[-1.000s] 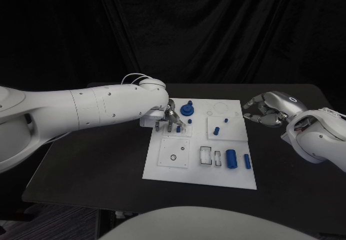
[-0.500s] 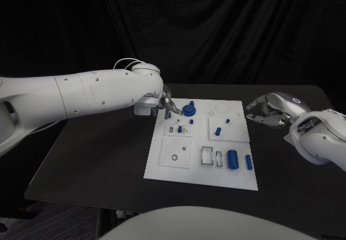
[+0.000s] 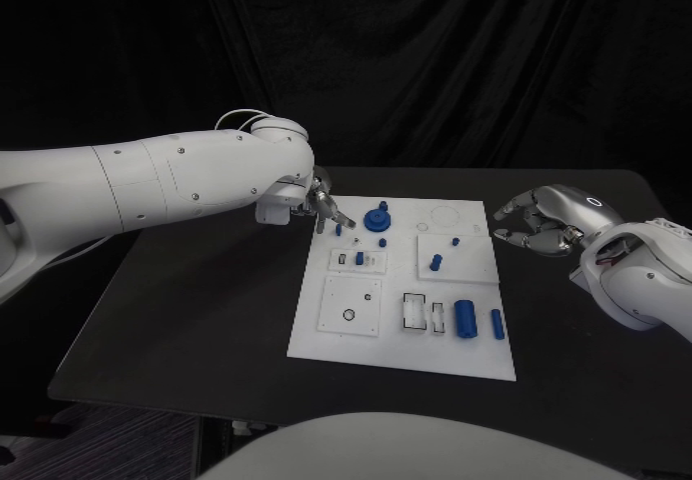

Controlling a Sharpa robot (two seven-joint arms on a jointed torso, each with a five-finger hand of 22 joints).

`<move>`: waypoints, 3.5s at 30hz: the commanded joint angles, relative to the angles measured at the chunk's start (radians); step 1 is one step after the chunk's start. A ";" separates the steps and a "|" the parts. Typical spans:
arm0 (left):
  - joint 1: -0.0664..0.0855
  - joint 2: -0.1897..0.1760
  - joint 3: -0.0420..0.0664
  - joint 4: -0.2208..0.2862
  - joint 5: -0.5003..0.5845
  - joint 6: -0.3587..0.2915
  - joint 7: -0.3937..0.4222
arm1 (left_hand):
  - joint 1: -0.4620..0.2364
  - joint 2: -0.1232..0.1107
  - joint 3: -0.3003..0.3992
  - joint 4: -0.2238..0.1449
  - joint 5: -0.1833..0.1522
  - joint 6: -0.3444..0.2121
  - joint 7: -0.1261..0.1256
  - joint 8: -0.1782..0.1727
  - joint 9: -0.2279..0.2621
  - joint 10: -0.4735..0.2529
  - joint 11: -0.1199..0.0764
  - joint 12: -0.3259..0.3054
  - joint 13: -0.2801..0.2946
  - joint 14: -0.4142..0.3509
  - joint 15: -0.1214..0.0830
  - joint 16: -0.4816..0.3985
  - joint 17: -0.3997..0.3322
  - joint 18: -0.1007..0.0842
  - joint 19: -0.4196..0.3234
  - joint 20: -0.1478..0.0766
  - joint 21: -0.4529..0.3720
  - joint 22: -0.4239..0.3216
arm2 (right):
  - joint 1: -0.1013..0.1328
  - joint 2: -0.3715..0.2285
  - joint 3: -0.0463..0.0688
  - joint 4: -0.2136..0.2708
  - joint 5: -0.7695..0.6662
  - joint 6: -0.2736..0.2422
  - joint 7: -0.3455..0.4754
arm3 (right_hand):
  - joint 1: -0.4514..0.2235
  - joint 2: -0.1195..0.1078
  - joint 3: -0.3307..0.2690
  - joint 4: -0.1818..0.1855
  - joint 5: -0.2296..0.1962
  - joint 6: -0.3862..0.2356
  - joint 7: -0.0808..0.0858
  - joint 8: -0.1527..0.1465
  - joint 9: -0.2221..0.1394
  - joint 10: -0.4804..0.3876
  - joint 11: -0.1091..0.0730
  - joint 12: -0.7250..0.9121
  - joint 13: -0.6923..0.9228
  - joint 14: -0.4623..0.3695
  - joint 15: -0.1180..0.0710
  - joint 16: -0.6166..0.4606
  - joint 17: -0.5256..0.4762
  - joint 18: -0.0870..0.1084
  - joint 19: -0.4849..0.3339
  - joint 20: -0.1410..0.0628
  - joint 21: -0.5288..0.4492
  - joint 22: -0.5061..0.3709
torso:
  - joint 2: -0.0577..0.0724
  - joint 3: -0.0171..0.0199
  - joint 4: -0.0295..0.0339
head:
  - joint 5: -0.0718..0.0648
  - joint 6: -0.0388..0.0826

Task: Assemble the parts on the task board

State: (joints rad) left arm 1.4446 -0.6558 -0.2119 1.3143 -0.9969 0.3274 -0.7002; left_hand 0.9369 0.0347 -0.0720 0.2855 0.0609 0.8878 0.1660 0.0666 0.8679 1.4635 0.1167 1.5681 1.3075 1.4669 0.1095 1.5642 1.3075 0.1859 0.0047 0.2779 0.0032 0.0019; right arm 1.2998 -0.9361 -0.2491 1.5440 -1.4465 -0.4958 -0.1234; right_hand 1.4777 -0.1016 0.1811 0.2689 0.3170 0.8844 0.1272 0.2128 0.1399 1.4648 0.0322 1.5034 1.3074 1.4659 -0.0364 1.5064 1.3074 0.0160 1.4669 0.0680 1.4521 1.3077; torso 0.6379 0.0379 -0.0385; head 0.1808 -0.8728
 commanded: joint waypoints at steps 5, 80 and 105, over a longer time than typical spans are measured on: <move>0.003 0.004 0.001 -0.018 0.049 0.019 -0.023 | 0.019 0.006 -0.020 -0.001 -0.006 -0.010 0.001 0.000 -0.007 0.107 0.001 0.003 0.263 0.104 -0.004 0.007 0.263 0.011 -0.005 0.005 -0.003 -0.002 | -0.003 -0.001 0.001 0.004 -0.006 0.013 -0.023 | -0.007 -0.001 0.004 0.005 0.001 0.004 -0.002 0.002 -0.001 0.042 0.007 0.001 0.161 0.078 0.005 0.001 0.127 0.019 0.042 0.009 -0.003 0.208 | 0.002 0.0002 0.0020 | 0.001 0.000; -0.003 0.240 0.001 -0.473 0.350 0.315 -0.114 | -0.040 0.063 -0.261 0.003 -0.012 0.079 -0.025 0.004 -0.167 0.107 -0.029 0.003 0.263 0.104 -0.038 0.007 0.263 0.009 -0.005 -0.050 -0.003 -0.002 | -0.003 0.045 0.001 -0.031 -0.006 0.034 -0.024 | 0.000 0.003 0.010 -0.001 0.011 -0.001 -0.003 -0.002 -0.002 0.034 0.006 -0.007 0.148 0.078 0.003 0.000 0.124 0.019 0.042 0.007 -0.004 0.208 | 0.000 -0.0009 -0.0021 | -0.013 0.000; -0.007 0.233 0.001 -0.465 0.350 0.270 -0.060 | 0.069 0.106 -0.257 -0.025 -0.013 -0.056 0.026 -0.001 -0.205 0.094 0.028 -0.005 0.258 0.104 0.014 0.007 0.263 0.008 -0.005 -0.004 -0.003 -0.002 | -0.003 0.046 0.001 -0.033 -0.006 0.043 -0.027 | 0.000 0.003 0.010 -0.001 0.011 -0.001 -0.003 -0.002 -0.002 0.034 0.006 -0.007 0.148 0.078 0.003 0.000 0.124 0.019 0.042 0.007 -0.004 0.208 | -0.001 0.0003 -0.0013 | -0.016 0.000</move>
State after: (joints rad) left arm 1.4388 -0.4232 -0.2119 0.8457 -0.6551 0.6150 -0.7020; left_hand 0.9987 0.1413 -0.3291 0.2647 0.0524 0.8349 0.1900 0.0666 0.6622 1.4665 0.1426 1.5536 1.3074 1.4656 0.1227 1.5642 1.3074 0.1858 0.0129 0.2727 0.0032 0.0023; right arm 1.2991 -0.8891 -0.2489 1.5113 -1.4466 -0.4596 -0.1334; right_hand 1.4778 -0.1015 0.1867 0.2688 0.3248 0.8844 0.1272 0.2128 0.1390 1.4648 0.0322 1.4995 1.3074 1.4659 -0.0365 1.5063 1.3074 0.0159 1.4669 0.0680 1.4521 1.3073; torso 0.6373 0.0385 -0.0398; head 0.1645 -0.8728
